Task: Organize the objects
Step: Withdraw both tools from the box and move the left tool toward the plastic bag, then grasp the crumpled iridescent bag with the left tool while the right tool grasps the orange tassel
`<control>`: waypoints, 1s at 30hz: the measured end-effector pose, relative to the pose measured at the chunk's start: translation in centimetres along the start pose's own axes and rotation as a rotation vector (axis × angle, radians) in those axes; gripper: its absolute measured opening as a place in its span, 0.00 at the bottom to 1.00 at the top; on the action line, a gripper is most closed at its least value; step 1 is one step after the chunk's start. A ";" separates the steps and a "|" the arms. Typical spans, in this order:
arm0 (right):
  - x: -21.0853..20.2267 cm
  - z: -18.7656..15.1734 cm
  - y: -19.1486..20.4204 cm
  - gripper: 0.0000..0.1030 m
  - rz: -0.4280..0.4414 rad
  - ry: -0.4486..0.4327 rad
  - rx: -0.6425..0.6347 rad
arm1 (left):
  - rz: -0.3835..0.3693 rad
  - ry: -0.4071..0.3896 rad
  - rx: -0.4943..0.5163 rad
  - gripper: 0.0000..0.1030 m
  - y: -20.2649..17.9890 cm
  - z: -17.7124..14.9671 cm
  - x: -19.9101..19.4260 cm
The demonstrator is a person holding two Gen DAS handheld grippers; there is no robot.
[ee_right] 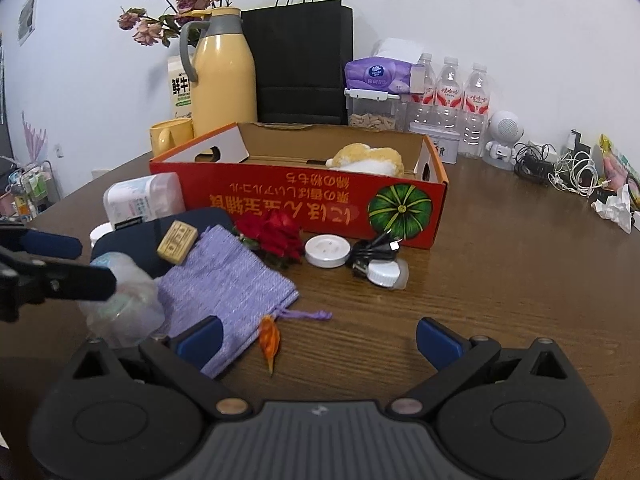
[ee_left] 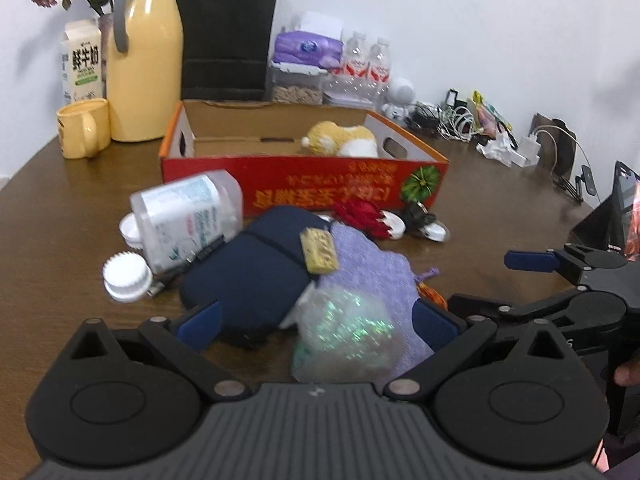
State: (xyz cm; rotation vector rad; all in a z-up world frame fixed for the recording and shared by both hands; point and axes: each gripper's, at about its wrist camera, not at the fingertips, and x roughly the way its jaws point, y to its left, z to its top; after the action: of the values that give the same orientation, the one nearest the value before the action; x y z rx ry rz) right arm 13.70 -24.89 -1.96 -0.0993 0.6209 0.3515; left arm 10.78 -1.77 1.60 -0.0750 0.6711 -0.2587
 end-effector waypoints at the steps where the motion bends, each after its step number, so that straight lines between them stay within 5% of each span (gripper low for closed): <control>1: -0.1 -0.1 0.1 1.00 0.001 0.001 -0.002 | -0.005 0.006 0.000 0.98 -0.2 -0.1 0.2; 11: -0.2 -0.6 0.5 1.00 0.017 -0.001 0.013 | -0.022 0.022 0.013 0.52 -1.2 -1.0 0.9; 19: -0.2 -0.7 1.1 1.00 0.024 0.003 0.012 | -0.022 0.004 0.007 0.37 -1.3 -1.3 0.8; 25: 0.1 -0.6 1.3 0.99 0.017 0.003 0.014 | -0.038 -0.039 -0.002 0.35 -1.0 -1.3 -0.4; 30: 0.3 -0.4 0.8 0.83 0.005 -0.004 0.047 | -0.047 -0.086 -0.022 0.35 -0.2 -1.1 -1.6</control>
State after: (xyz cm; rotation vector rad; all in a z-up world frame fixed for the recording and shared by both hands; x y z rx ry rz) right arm 13.44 -24.08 -2.46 -0.0516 0.6250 0.3413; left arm 8.85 -1.55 1.73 -0.1221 0.5875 -0.2922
